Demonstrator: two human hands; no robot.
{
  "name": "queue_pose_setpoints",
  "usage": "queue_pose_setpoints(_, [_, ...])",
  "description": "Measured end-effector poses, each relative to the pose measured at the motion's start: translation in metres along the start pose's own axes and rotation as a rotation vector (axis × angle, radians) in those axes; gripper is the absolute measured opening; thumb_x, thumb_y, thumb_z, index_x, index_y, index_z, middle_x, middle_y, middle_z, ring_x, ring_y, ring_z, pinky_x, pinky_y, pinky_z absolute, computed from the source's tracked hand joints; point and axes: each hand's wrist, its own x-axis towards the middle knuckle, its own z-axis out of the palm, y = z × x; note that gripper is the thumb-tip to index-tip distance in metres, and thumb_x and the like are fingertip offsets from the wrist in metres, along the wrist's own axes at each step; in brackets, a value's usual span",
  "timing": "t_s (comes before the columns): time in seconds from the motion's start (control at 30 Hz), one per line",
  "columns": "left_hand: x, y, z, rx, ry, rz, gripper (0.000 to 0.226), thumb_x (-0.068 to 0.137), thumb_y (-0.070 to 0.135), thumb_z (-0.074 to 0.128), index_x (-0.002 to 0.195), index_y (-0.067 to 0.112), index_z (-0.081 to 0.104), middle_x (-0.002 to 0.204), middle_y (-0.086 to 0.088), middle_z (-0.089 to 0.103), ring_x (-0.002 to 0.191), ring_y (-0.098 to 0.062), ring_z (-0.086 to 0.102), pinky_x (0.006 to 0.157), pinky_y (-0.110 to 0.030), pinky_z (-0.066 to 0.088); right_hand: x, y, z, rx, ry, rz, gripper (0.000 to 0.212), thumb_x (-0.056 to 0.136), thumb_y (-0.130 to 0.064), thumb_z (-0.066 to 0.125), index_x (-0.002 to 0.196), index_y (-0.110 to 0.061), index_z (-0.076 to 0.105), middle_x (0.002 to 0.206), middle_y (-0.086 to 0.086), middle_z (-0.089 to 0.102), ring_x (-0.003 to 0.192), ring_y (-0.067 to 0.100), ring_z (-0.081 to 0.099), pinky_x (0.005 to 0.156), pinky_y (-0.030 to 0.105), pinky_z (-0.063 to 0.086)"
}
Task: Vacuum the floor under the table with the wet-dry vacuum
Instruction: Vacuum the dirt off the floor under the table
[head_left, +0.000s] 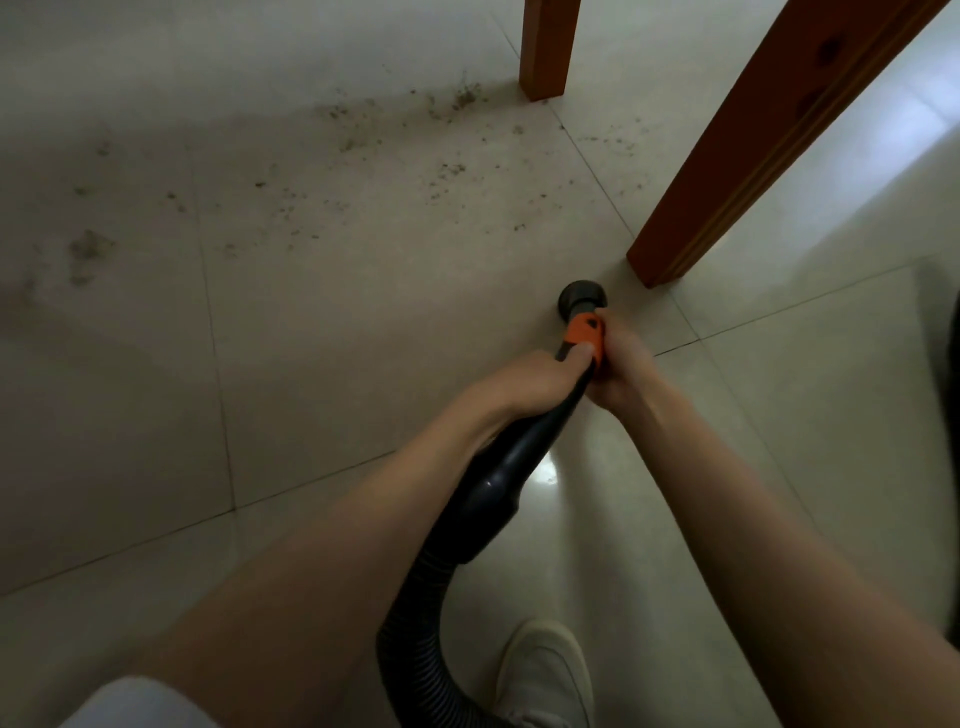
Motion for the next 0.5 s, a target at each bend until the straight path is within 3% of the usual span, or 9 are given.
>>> queue_pose_setpoints(0.07, [0.0, 0.0, -0.001, -0.016, -0.032, 0.006, 0.06, 0.098, 0.051, 0.028, 0.117, 0.002, 0.058, 0.108, -0.016, 0.06, 0.095, -0.03, 0.059, 0.074, -0.026, 0.038, 0.002, 0.0, 0.001, -0.005, 0.028, 0.001, 0.029, 0.1, -0.032, 0.043, 0.112, -0.007, 0.053, 0.079, 0.006, 0.053, 0.067, 0.016, 0.053, 0.05, 0.027, 0.044])
queue_pose_setpoints(0.2, [-0.006, -0.014, -0.009, -0.181, -0.049, -0.007, 0.053, 0.096, 0.054, 0.033, 0.078, 0.01, 0.057, 0.068, -0.006, 0.059, 0.053, -0.017, 0.054, 0.053, -0.022, 0.043, 0.003, -0.002, 0.013, -0.02, -0.004, -0.008, 0.043, 0.101, -0.03, 0.042, 0.134, -0.002, 0.046, 0.087, 0.008, 0.056, 0.075, 0.017, 0.056, 0.055, 0.028, 0.045])
queue_pose_setpoints(0.3, [-0.006, -0.028, -0.013, -0.339, -0.087, -0.004, 0.051, 0.095, 0.054, 0.036, 0.076, 0.01, 0.053, 0.066, -0.01, 0.058, 0.053, -0.02, 0.054, 0.059, -0.027, 0.047, 0.005, -0.01, 0.022, -0.056, -0.033, -0.003, 0.046, 0.101, -0.028, 0.042, 0.138, -0.001, 0.042, 0.109, 0.015, 0.06, 0.099, 0.028, 0.059, 0.071, 0.033, 0.047])
queue_pose_setpoints(0.33, [-0.007, -0.029, -0.015, -0.351, -0.086, 0.003, 0.051, 0.096, 0.054, 0.035, 0.075, 0.01, 0.052, 0.067, -0.011, 0.058, 0.055, -0.021, 0.053, 0.061, -0.029, 0.047, 0.007, -0.012, 0.026, -0.075, -0.037, 0.007, 0.046, 0.101, -0.028, 0.042, 0.138, -0.002, 0.042, 0.108, 0.015, 0.06, 0.101, 0.029, 0.059, 0.074, 0.034, 0.047])
queue_pose_setpoints(0.43, [-0.004, -0.021, -0.019, -0.289, -0.024, 0.005, 0.053, 0.097, 0.052, 0.032, 0.071, 0.011, 0.052, 0.061, -0.007, 0.056, 0.051, -0.018, 0.052, 0.057, -0.025, 0.045, 0.009, -0.016, 0.037, -0.148, -0.073, 0.03, 0.046, 0.1, -0.033, 0.044, 0.134, -0.003, 0.046, 0.086, 0.008, 0.056, 0.073, 0.021, 0.056, 0.059, 0.031, 0.046])
queue_pose_setpoints(0.5, [0.0, -0.012, -0.019, -0.198, 0.049, 0.012, 0.057, 0.098, 0.052, 0.029, 0.066, 0.011, 0.053, 0.056, -0.005, 0.055, 0.045, -0.014, 0.052, 0.051, -0.02, 0.043, 0.013, -0.02, 0.037, -0.239, -0.097, 0.029, 0.045, 0.098, -0.037, 0.049, 0.128, -0.003, 0.049, 0.085, 0.008, 0.055, 0.07, 0.019, 0.055, 0.056, 0.031, 0.046])
